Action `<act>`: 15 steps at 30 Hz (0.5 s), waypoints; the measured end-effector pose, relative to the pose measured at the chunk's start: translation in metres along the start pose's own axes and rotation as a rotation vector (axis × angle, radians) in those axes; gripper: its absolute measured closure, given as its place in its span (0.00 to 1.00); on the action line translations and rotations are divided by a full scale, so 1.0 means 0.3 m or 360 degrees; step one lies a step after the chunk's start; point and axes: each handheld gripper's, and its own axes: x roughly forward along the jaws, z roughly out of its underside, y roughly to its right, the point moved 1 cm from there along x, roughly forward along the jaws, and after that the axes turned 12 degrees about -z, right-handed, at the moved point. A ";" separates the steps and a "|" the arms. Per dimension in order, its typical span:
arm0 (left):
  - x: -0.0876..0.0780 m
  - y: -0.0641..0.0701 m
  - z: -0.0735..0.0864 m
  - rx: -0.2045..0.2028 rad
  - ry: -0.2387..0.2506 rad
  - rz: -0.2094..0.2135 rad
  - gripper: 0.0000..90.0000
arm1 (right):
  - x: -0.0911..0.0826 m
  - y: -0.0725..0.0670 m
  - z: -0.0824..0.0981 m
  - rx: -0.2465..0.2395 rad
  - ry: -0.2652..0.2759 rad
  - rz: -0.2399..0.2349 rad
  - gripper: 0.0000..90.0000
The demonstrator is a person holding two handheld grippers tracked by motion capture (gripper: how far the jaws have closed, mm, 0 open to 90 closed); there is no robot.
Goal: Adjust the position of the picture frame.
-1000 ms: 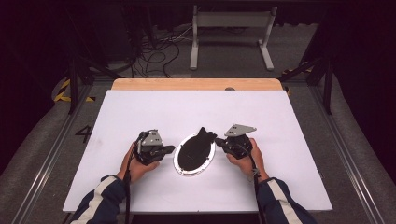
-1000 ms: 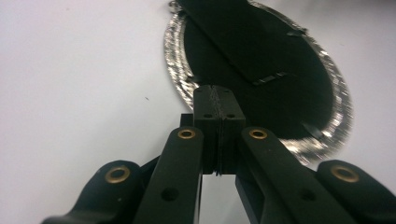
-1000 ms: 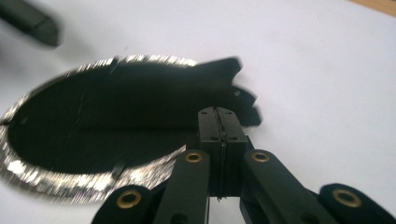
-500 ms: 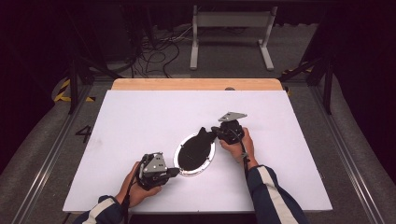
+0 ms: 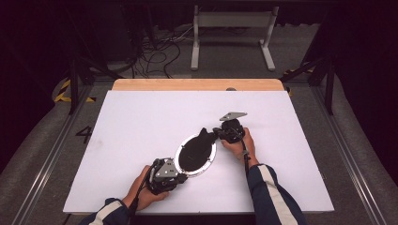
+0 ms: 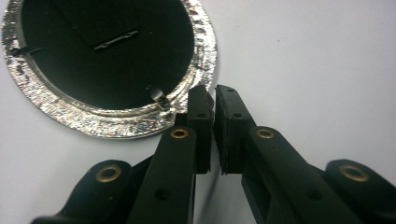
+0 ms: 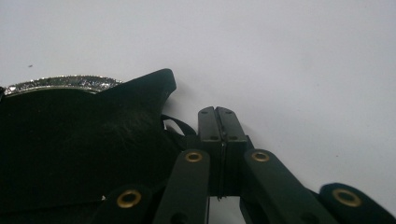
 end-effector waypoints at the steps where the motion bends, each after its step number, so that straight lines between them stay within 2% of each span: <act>1: 0.001 -0.004 0.000 0.0006 0.0004 -0.0007 0.95 | 0.000 -0.002 -0.002 -0.0024 -0.0013 0.0008 1.00; 6: -0.002 -0.021 0.008 -0.0018 0.0004 0.0007 0.98 | -0.015 -0.002 0.006 -0.0103 -0.0052 -0.0051 1.00; 11: 0.000 -0.027 0.007 -0.0017 0.0002 0.0029 1.00 | -0.041 0.012 0.034 -0.0104 -0.0028 -0.0129 1.00; 15: 0.001 -0.027 0.005 -0.0012 0.0000 0.0035 1.00 | -0.048 0.012 0.037 -0.0136 -0.0044 -0.0133 1.00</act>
